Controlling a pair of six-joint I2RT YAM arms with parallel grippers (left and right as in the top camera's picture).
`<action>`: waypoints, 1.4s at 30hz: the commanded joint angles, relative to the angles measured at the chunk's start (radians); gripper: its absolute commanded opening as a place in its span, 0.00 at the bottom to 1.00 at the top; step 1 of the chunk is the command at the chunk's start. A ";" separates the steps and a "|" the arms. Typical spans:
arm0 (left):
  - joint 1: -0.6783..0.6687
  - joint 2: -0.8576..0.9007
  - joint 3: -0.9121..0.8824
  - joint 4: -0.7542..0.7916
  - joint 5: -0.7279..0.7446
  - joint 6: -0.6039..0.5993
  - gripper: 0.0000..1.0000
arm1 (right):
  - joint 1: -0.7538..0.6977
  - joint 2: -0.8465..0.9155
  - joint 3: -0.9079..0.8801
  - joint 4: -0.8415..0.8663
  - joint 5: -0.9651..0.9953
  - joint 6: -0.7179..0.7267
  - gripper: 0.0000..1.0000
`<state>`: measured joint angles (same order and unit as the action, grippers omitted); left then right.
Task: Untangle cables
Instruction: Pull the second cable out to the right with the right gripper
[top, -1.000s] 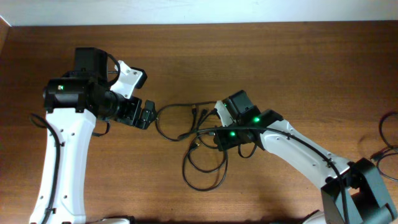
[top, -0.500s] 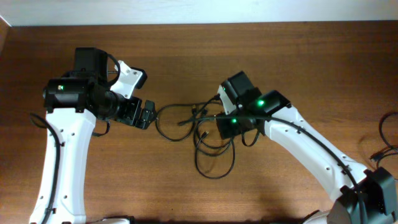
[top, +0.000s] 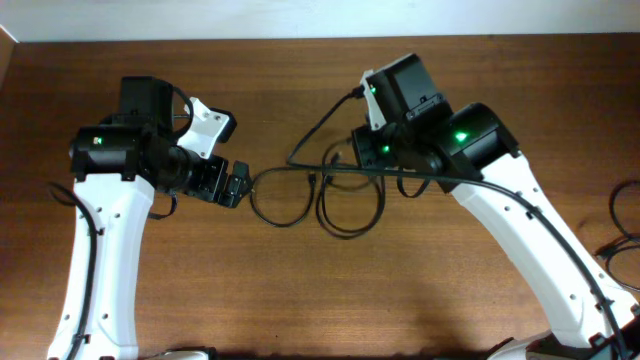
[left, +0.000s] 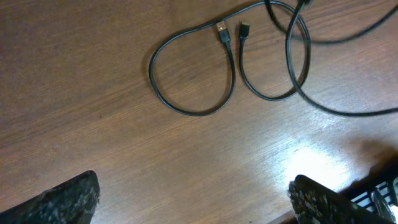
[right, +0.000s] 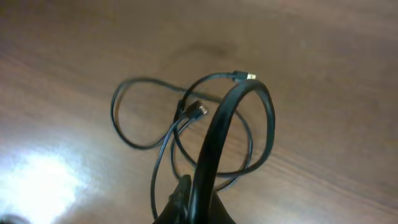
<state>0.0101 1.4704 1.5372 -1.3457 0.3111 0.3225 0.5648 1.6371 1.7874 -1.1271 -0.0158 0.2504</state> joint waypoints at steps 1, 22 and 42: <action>0.006 0.005 -0.003 0.001 0.015 0.016 0.99 | 0.004 -0.022 0.057 0.001 0.110 -0.009 0.04; 0.006 0.005 -0.003 0.001 0.014 0.016 0.99 | -0.386 -0.022 0.058 0.008 0.365 -0.005 0.04; 0.006 0.005 -0.003 0.001 0.014 0.016 0.99 | -0.829 0.069 0.056 0.061 0.364 -0.005 0.04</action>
<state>0.0101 1.4704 1.5372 -1.3457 0.3115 0.3225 -0.2295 1.6642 1.8198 -1.0740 0.3401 0.2470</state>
